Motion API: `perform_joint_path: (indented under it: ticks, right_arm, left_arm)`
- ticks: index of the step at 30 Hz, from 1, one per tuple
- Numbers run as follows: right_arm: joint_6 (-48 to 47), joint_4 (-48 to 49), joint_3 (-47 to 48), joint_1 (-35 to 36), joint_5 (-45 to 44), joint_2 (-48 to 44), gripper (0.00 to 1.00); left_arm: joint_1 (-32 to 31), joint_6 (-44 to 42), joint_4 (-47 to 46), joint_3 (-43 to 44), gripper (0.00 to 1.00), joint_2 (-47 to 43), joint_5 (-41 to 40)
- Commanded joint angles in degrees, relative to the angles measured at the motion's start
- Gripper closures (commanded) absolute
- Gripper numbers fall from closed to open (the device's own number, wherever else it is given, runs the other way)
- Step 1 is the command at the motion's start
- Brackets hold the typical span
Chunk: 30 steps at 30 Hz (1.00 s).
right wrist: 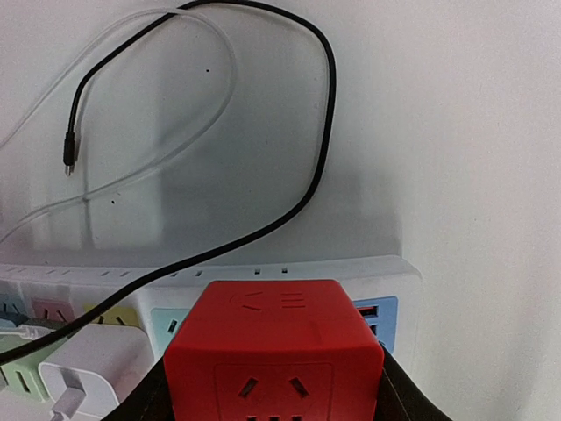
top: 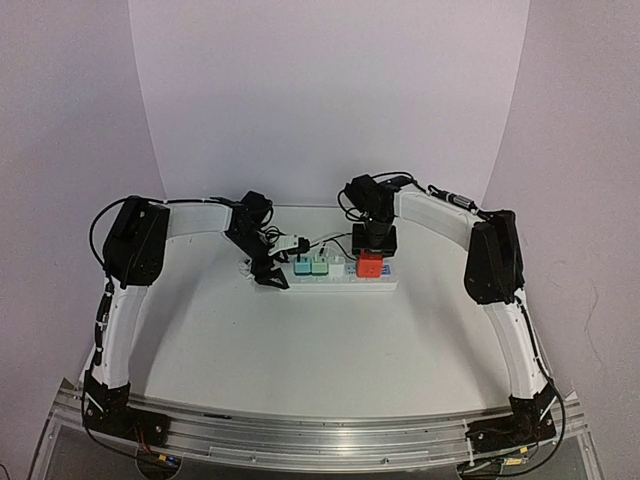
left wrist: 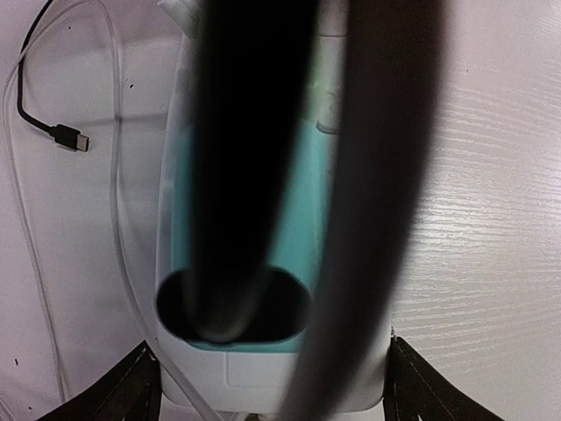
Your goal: Pull the plug off the socket
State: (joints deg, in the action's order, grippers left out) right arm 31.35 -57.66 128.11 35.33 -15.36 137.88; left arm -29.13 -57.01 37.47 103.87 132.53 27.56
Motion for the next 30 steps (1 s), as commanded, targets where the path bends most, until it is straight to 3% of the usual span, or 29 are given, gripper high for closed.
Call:
perform_joint_path:
  ticks: [1,6,13,19,27,30]
  right_arm:
    - [7.59,1.63,5.36,1.32,10.86,0.63,1.00]
    - [6.56,1.44,4.07,1.38,6.76,-2.01,1.00]
    - [-3.97,1.21,-2.41,1.81,-2.56,-6.55,1.00]
    - [-9.83,3.53,-3.45,1.94,-1.25,-8.56,1.00]
    - [-6.49,5.73,-4.05,1.69,-0.97,-10.26,1.00]
    - [1.63,5.67,-6.94,-0.48,3.42,-11.54,1.00]
  left_arm:
    - [-0.87,0.19,0.64,1.38,1.00,2.98,-7.81]
    - [-0.96,-0.55,0.93,1.26,1.00,3.25,-9.20]
    - [-0.97,-0.25,1.77,1.69,1.00,3.68,-9.42]
    - [-0.93,-0.20,2.23,1.85,1.00,3.95,-9.55]
    - [-0.84,-0.66,2.74,2.06,1.00,4.20,-10.15]
    - [-0.86,-1.06,2.92,2.04,1.00,4.37,-10.52]
